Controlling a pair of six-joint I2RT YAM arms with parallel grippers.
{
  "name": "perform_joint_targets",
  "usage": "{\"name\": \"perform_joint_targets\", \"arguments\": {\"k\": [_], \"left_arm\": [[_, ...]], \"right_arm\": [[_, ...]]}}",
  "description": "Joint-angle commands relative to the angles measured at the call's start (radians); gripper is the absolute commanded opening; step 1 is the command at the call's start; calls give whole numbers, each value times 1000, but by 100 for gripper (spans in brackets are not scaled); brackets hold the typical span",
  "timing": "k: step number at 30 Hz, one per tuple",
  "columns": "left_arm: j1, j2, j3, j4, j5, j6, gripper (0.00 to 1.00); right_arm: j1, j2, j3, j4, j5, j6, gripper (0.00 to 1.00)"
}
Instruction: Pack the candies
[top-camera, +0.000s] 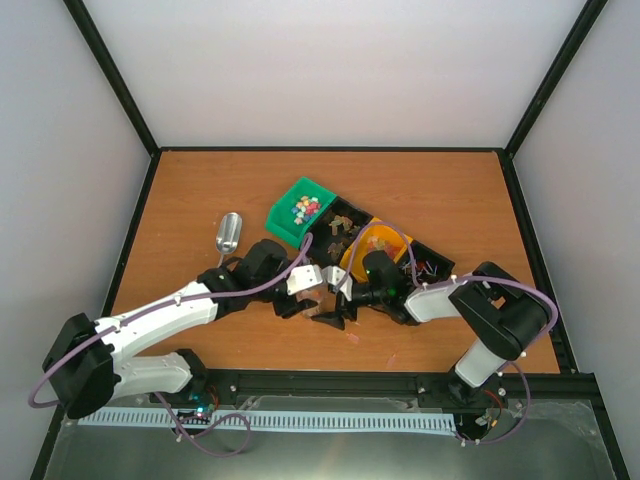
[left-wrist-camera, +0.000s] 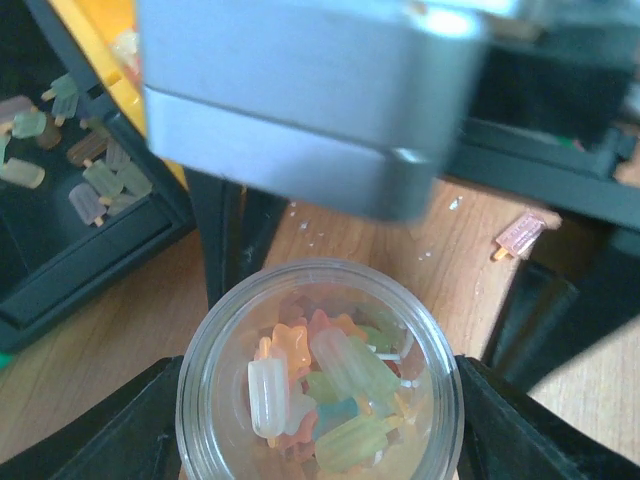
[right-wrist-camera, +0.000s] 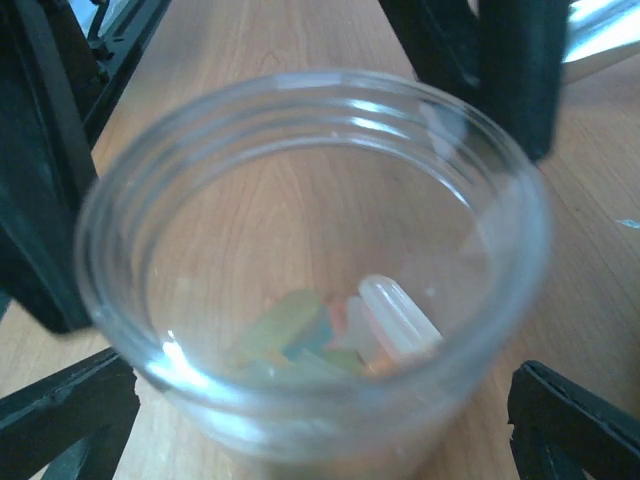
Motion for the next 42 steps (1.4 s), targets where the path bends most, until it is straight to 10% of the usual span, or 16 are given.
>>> {"name": "perform_joint_targets", "arguments": {"k": [1,12,20,23,30,42], "left_arm": [[-8,10,2,43,-32,-155,37],[-3,-26,-16,-116,183,122,34],[39,48,47,-363,361,537,34],[42,73,60,-349,342,539,31],[47,40,31,-49,156,35,32],[47,54,15,19,115,-167,32]], "right_arm": [[51,27,2,131,87,140,100],[44,36,-1,84,29,25,50],[-24,22,51,-155,-181,-238,42],[-59,26,89,-228,-203,-295,46],[-81,-16,35,-55,-92,-81,95],[42,44,-12,187,104,189,83]]}}
